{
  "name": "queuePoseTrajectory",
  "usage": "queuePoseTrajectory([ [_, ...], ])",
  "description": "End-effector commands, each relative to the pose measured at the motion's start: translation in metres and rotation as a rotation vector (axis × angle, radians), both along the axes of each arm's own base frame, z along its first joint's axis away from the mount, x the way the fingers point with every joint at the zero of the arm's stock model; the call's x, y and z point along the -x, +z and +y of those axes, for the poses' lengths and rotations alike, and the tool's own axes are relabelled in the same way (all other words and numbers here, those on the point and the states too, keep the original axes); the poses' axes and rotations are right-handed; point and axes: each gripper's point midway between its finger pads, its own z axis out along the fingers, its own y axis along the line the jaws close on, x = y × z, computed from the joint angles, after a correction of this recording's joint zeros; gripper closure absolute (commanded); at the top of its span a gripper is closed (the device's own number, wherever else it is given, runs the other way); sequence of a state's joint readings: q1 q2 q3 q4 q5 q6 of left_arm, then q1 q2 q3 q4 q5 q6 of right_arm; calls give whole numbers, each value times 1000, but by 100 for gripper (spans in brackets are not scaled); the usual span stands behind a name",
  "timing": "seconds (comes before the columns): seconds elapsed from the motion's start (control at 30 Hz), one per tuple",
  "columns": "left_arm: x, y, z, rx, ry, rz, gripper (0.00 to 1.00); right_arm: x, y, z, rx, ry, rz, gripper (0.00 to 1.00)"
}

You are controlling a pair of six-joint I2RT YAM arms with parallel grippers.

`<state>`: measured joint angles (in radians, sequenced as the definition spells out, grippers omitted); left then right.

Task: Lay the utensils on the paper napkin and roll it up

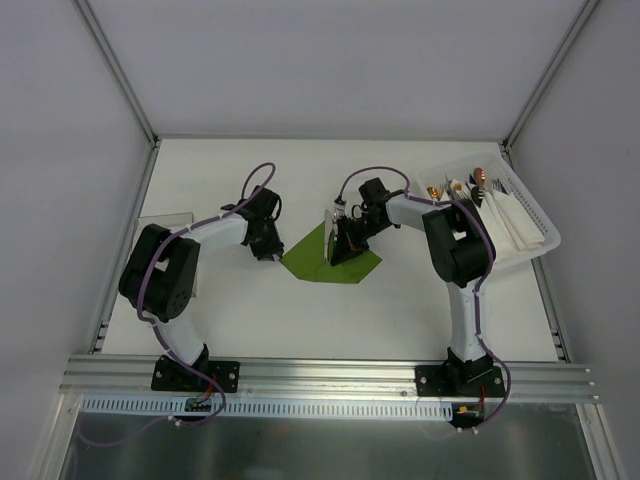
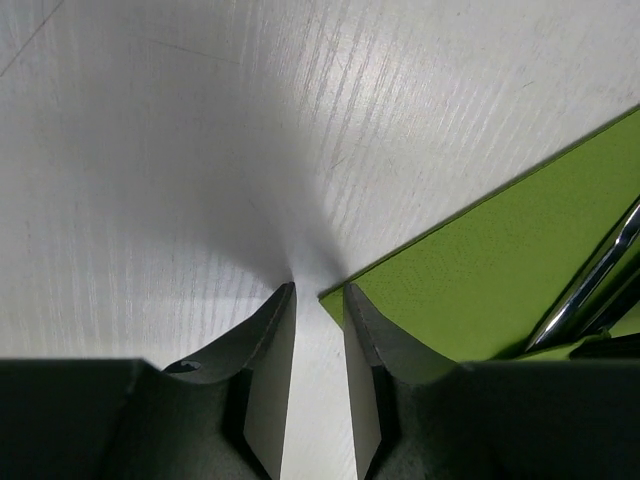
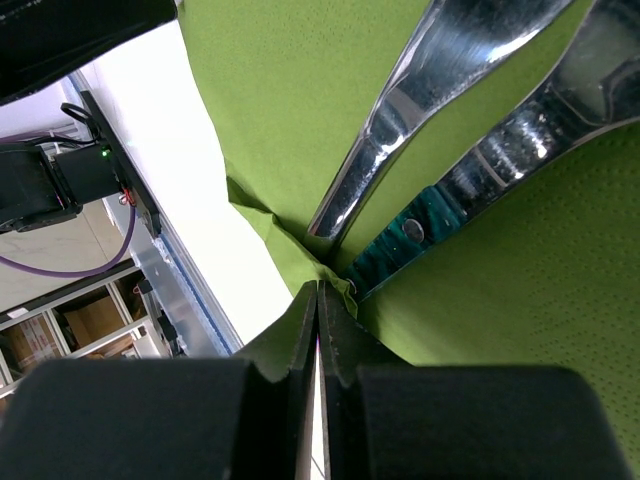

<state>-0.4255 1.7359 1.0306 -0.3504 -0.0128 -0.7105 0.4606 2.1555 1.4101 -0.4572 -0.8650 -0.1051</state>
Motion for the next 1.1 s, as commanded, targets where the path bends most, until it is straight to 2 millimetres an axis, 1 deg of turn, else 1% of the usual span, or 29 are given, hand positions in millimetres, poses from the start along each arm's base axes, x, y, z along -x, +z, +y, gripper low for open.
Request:
queuePoseTrajectory([
  [0.0, -6, 1, 2, -34, 21, 0, 75, -5, -13, -4, 64, -2, -23, 97],
  [0.27, 0, -4, -8, -13, -19, 27, 81, -7, -14, -4, 69, -5, -19, 98],
  [0.53, 11, -11, -12, -19, -52, 54, 82, -7, -15, -4, 73, -7, -20, 98],
  [0.57, 13, -13, -13, -22, -55, 60, 85, -7, -15, -4, 74, -7, -21, 98],
  [0.63, 16, -15, -17, -6, -64, 77, 87, -7, -14, -4, 73, -7, -23, 99],
  [0.77, 17, -15, -21, 9, -64, 87, 99, -7, -14, -4, 76, -6, -22, 99],
  [0.87, 14, -9, -23, 19, -60, 69, 100, -7, -15, -5, 82, -6, -21, 99],
  [1.07, 3, 19, -39, 109, -87, -12, 100, -7, -15, -5, 86, -9, -18, 100],
])
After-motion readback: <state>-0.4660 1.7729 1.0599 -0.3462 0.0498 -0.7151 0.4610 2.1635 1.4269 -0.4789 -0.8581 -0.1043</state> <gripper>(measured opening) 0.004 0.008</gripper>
